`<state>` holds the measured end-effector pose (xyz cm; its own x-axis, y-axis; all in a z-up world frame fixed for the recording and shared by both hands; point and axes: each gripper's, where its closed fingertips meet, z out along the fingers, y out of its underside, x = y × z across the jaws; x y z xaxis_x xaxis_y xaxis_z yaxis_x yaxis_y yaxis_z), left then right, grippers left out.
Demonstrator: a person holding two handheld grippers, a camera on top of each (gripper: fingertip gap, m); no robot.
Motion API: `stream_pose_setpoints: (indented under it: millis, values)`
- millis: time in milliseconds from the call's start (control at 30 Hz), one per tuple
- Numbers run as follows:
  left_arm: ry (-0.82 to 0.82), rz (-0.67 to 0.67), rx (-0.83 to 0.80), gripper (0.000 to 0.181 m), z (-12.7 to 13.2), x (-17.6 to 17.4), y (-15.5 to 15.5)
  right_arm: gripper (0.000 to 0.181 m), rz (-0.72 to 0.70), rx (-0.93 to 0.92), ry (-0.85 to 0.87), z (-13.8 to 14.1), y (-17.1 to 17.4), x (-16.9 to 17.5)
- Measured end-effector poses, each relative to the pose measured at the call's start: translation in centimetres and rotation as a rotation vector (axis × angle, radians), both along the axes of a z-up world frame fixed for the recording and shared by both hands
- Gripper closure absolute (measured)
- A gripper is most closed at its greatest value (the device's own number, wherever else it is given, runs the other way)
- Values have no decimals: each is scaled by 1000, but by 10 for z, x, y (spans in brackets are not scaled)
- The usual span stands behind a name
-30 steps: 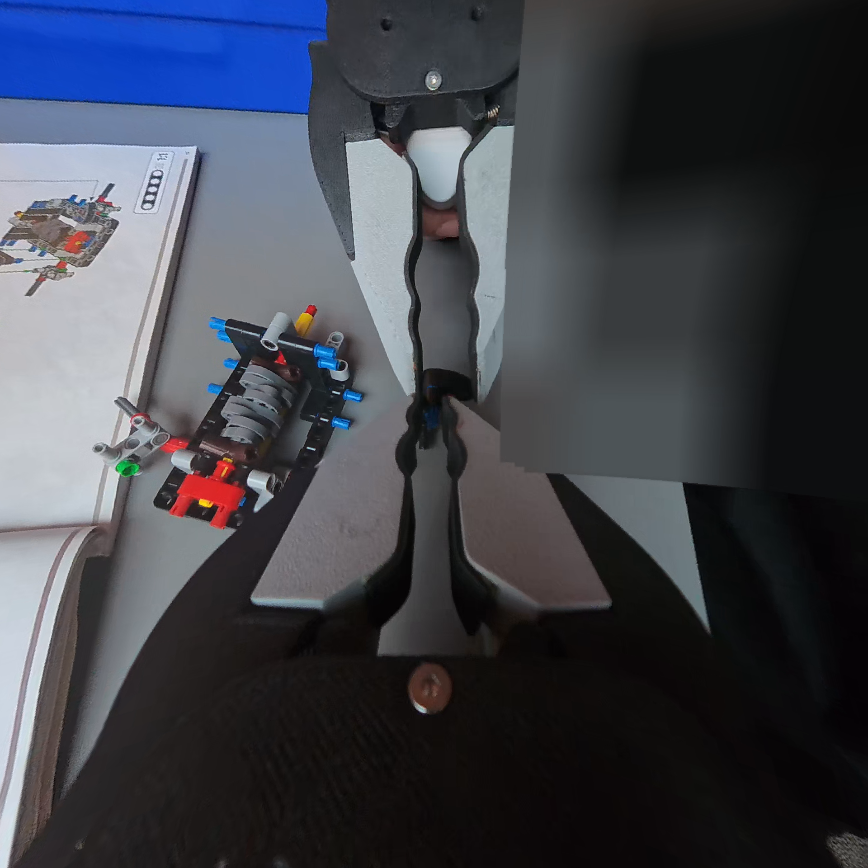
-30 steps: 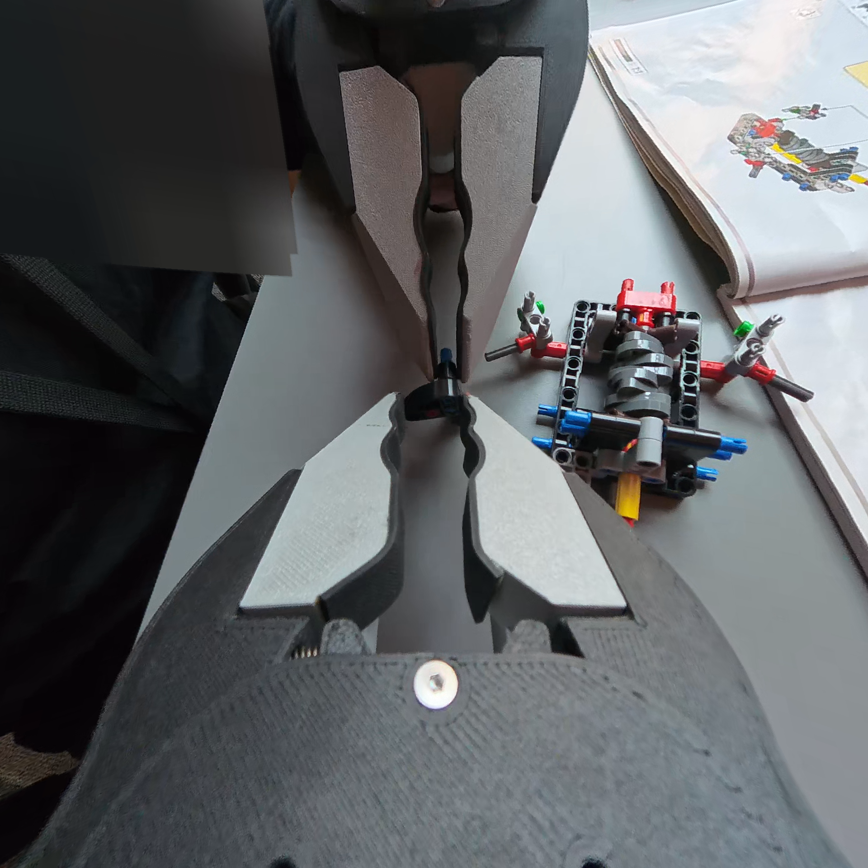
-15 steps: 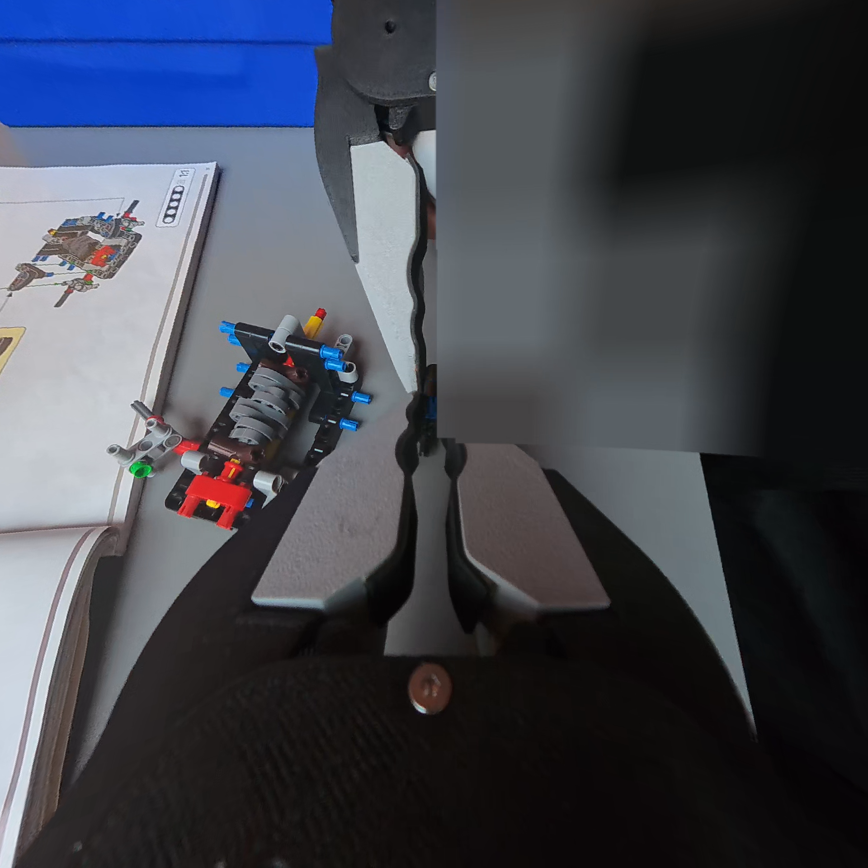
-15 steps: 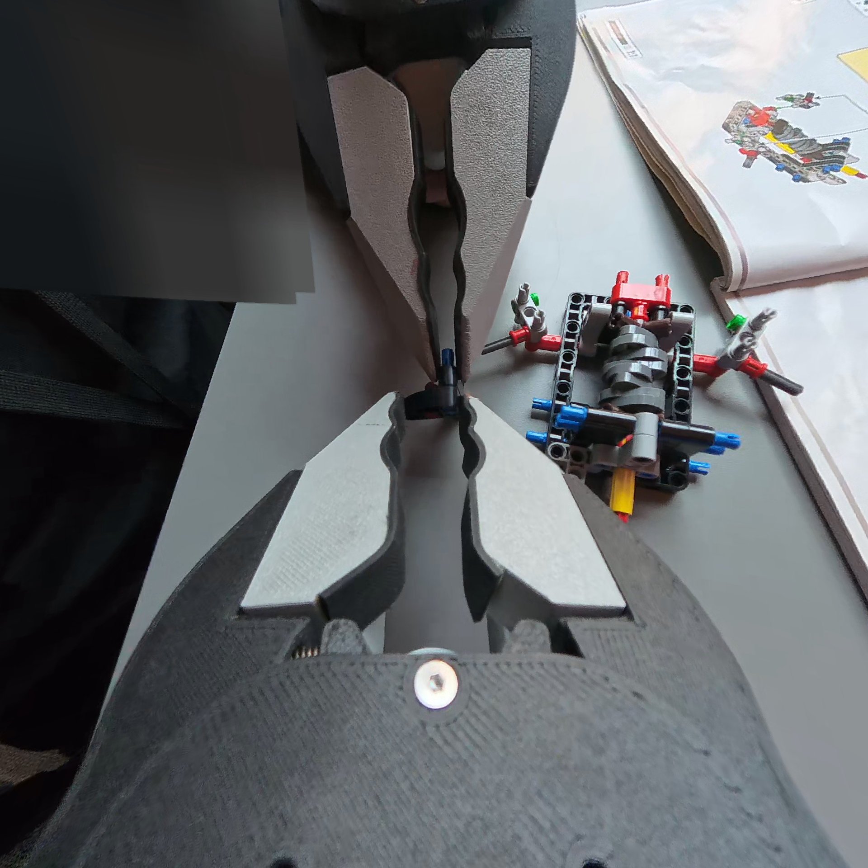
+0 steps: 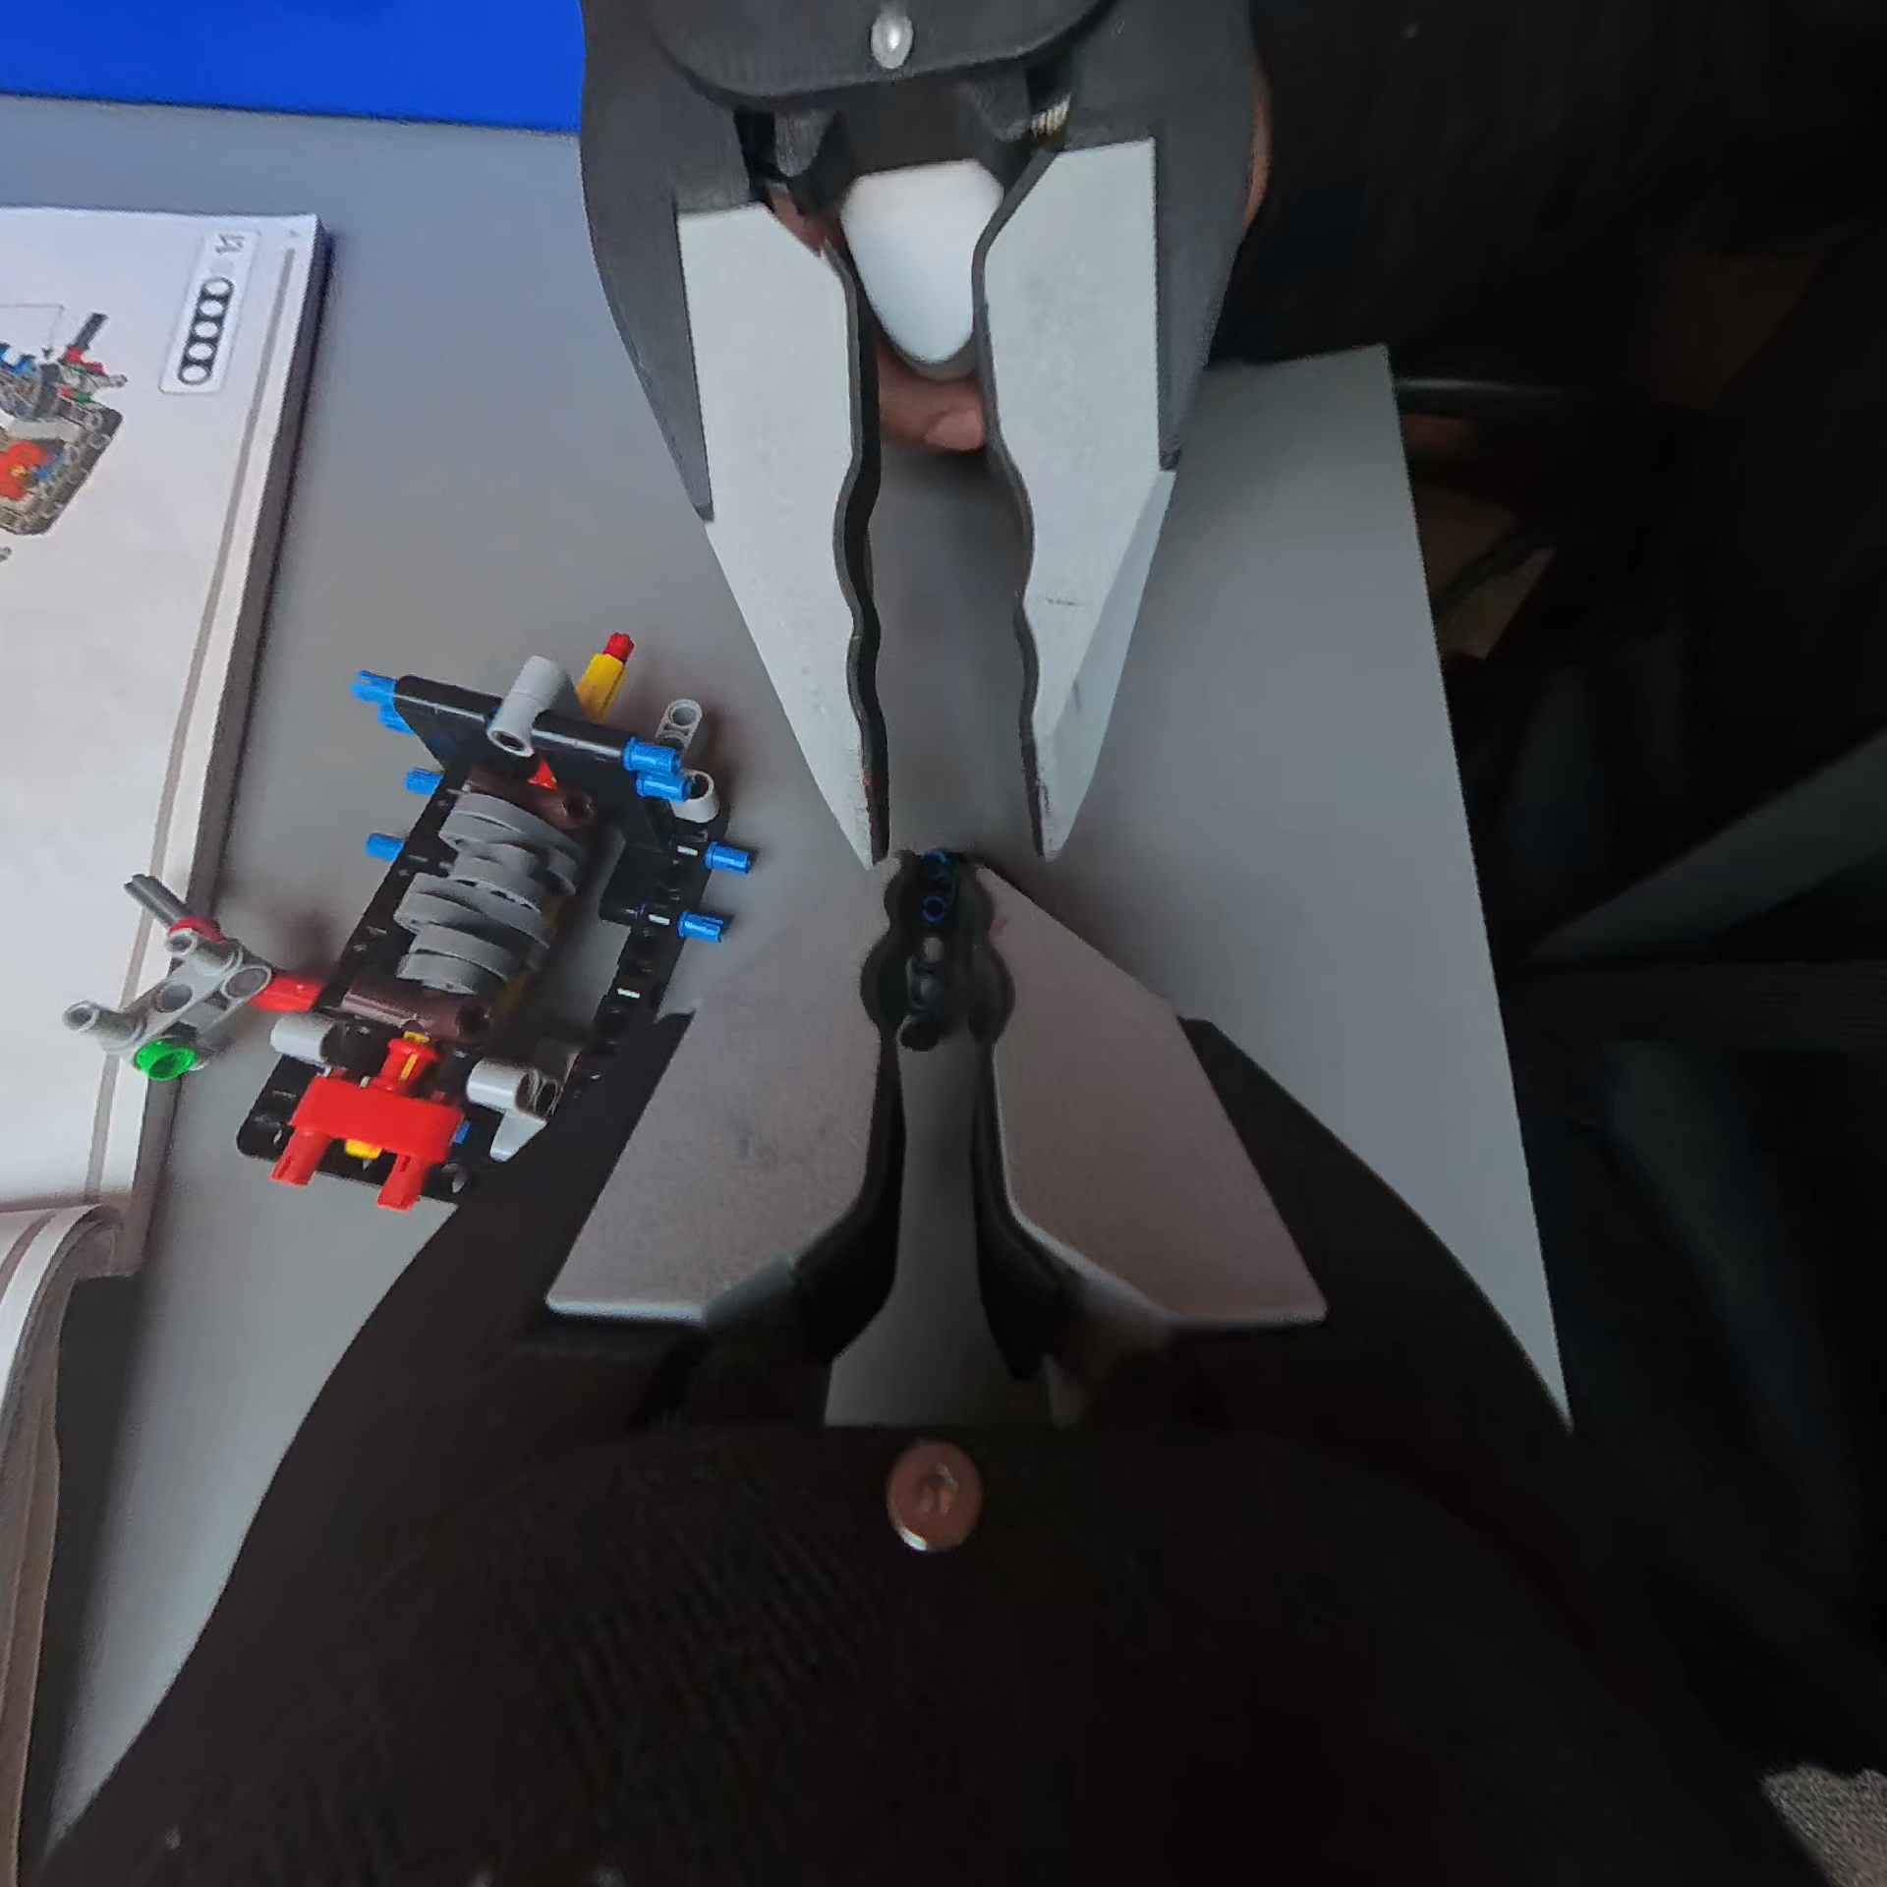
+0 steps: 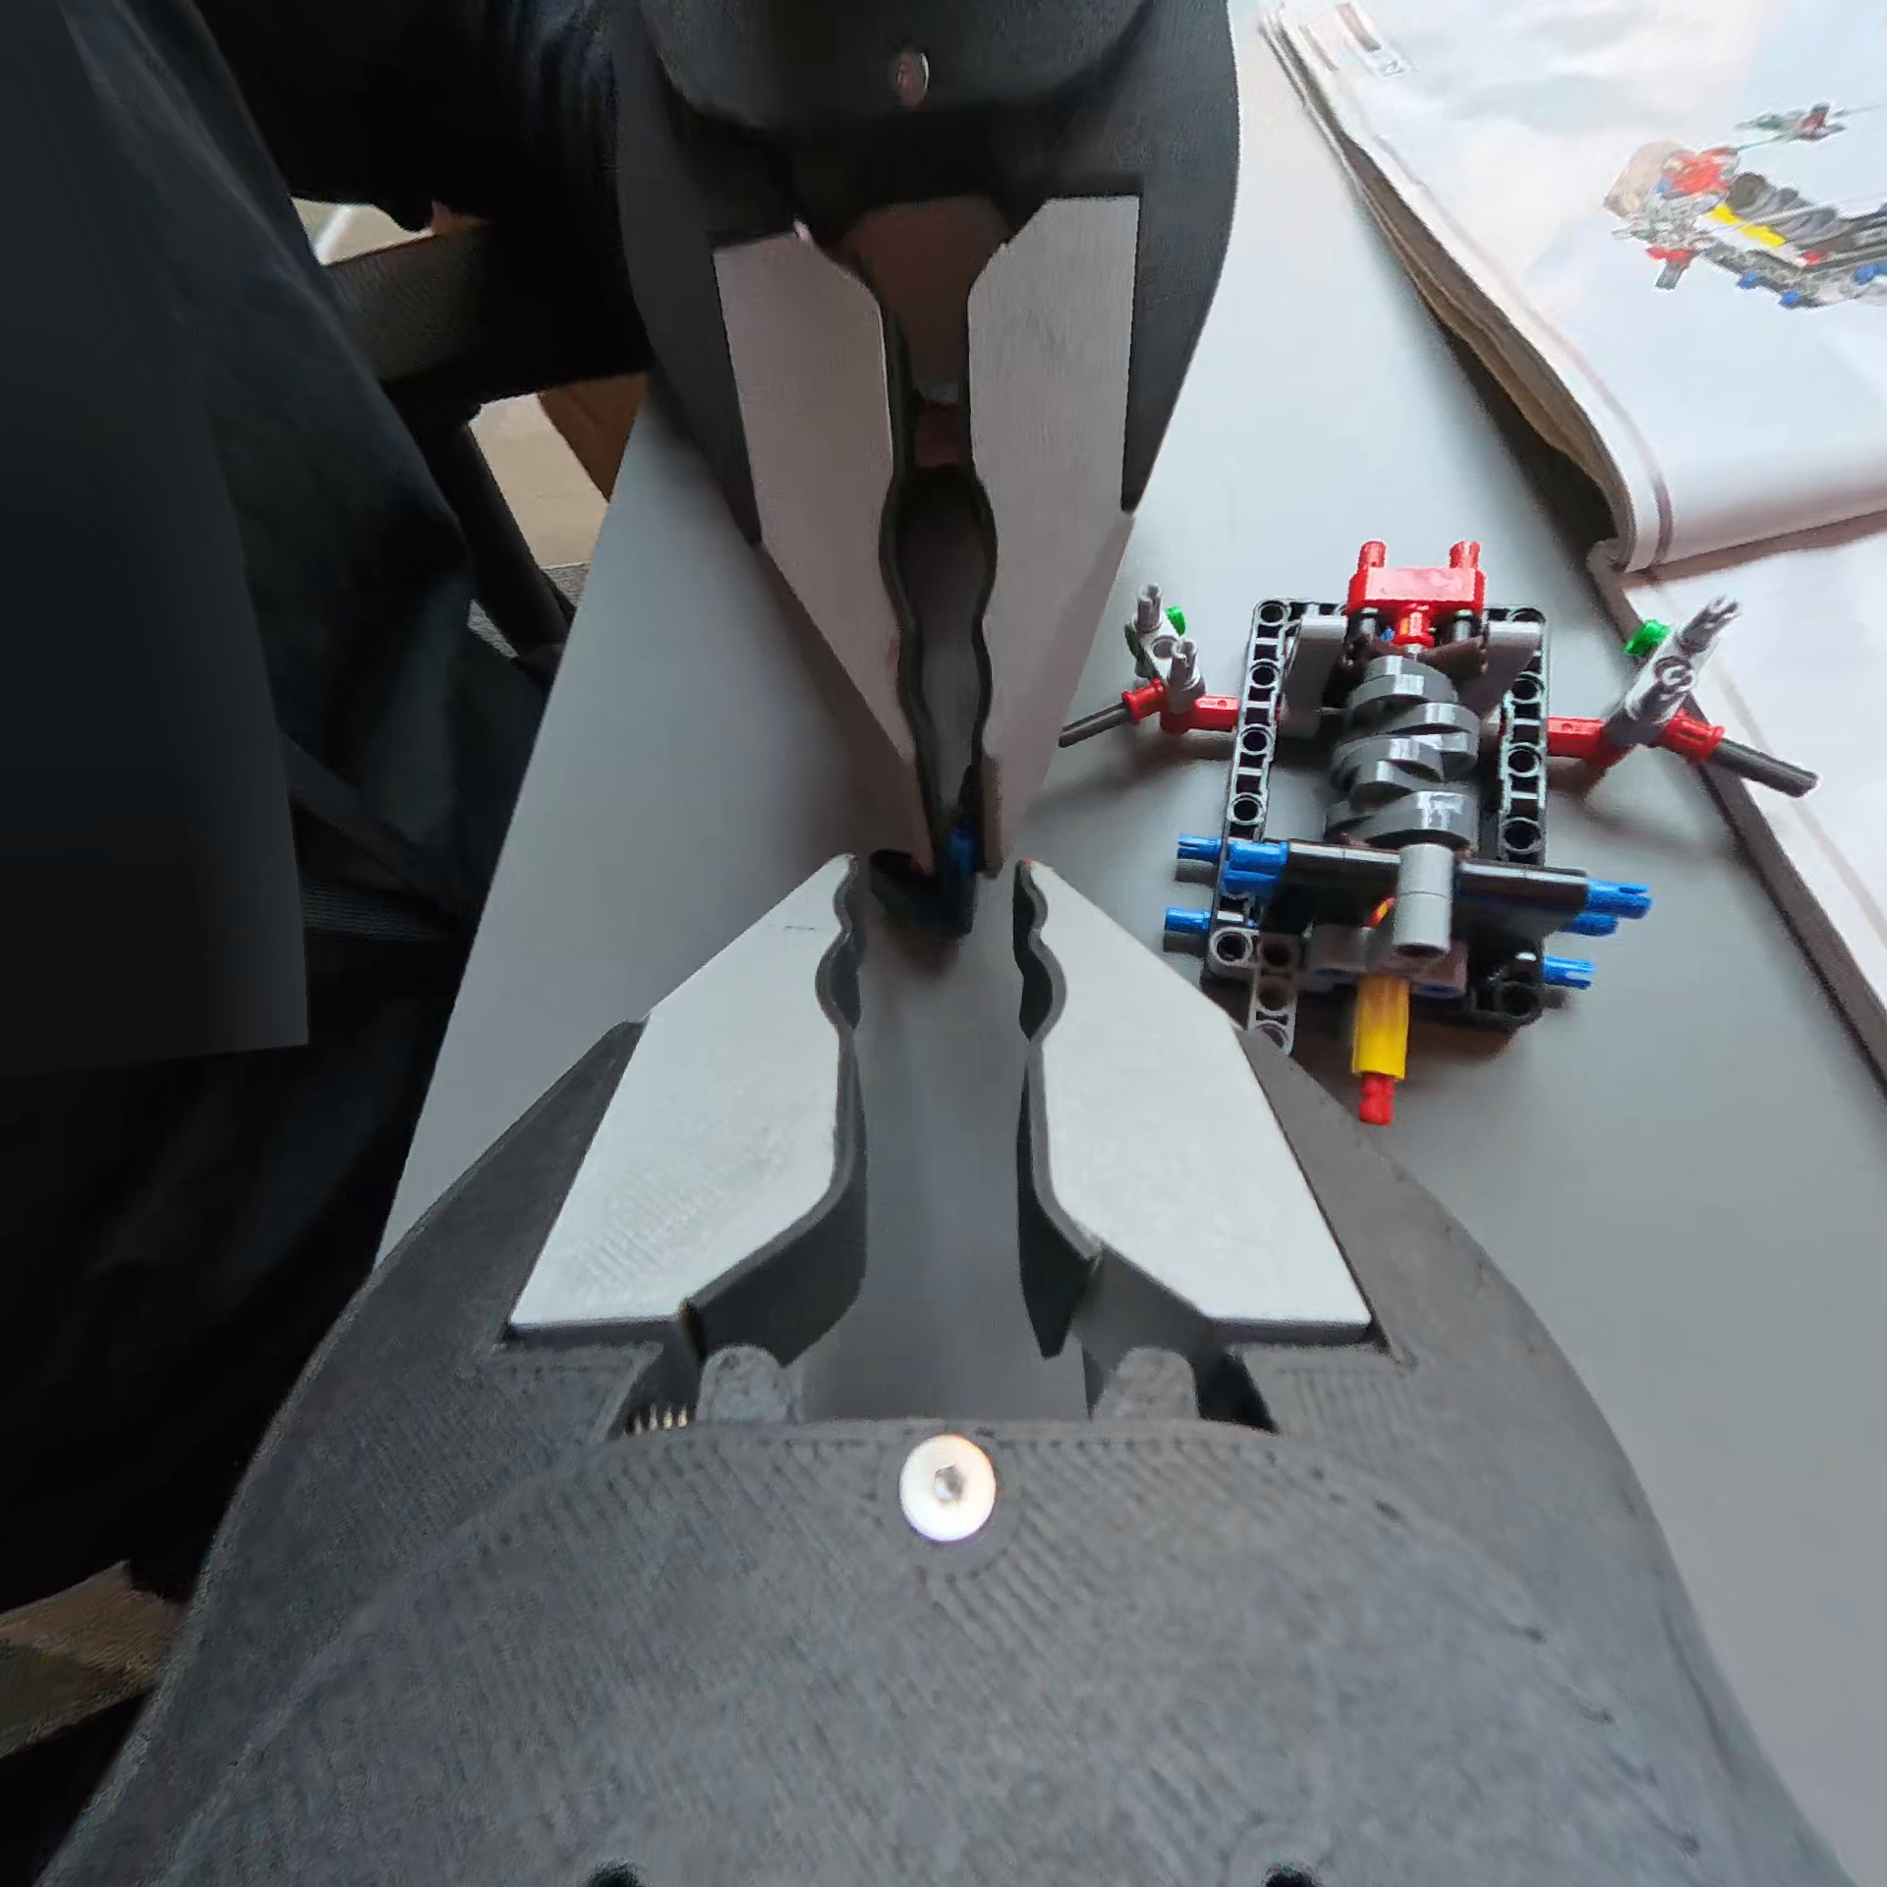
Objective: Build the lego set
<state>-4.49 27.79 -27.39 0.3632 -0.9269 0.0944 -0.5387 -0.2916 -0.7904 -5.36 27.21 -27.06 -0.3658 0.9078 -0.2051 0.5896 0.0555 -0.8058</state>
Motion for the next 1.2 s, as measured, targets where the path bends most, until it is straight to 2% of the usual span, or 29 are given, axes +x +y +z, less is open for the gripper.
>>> stream_pose_setpoints:
  millis: [33, 233, 267, 433, 467, 533, 767, 833, 1067, 1200]
  values:
    - [24, 2, 6, 178, -3, 2, 0, 159, -14, 25, 6, 0, 1, -1]
    - [94, 12, 43, 179, -4, 6, -1, 173, -59, 159, -23, -12, 3, 5]
    - [95, 15, 37, 174, -2, 5, -2, 179, -57, 169, -28, -13, 3, 6]
    - [122, 6, -48, 159, -10, -4, -9, 179, -54, 178, -26, -13, 2, 7]
    - [114, 9, -58, 160, -11, -3, -10, 179, -50, 172, -28, -13, 1, 7]
    - [102, -11, -57, 174, -11, -1, -12, 179, -32, 158, -32, -13, -2, 8]
    - [109, -16, -66, 177, -11, -2, -9, 171, -33, 195, 4, -9, 0, 6]
    - [121, -24, -56, 177, -11, -2, -8, 177, -24, 238, -12, -13, 1, 5]
    - [153, -40, -39, 178, -12, -3, -8, 172, -8, 281, -2, -10, 3, 3]
    - [168, -44, -33, 177, -12, -3, -6, 177, 7, 272, -4, -8, 2, 4]
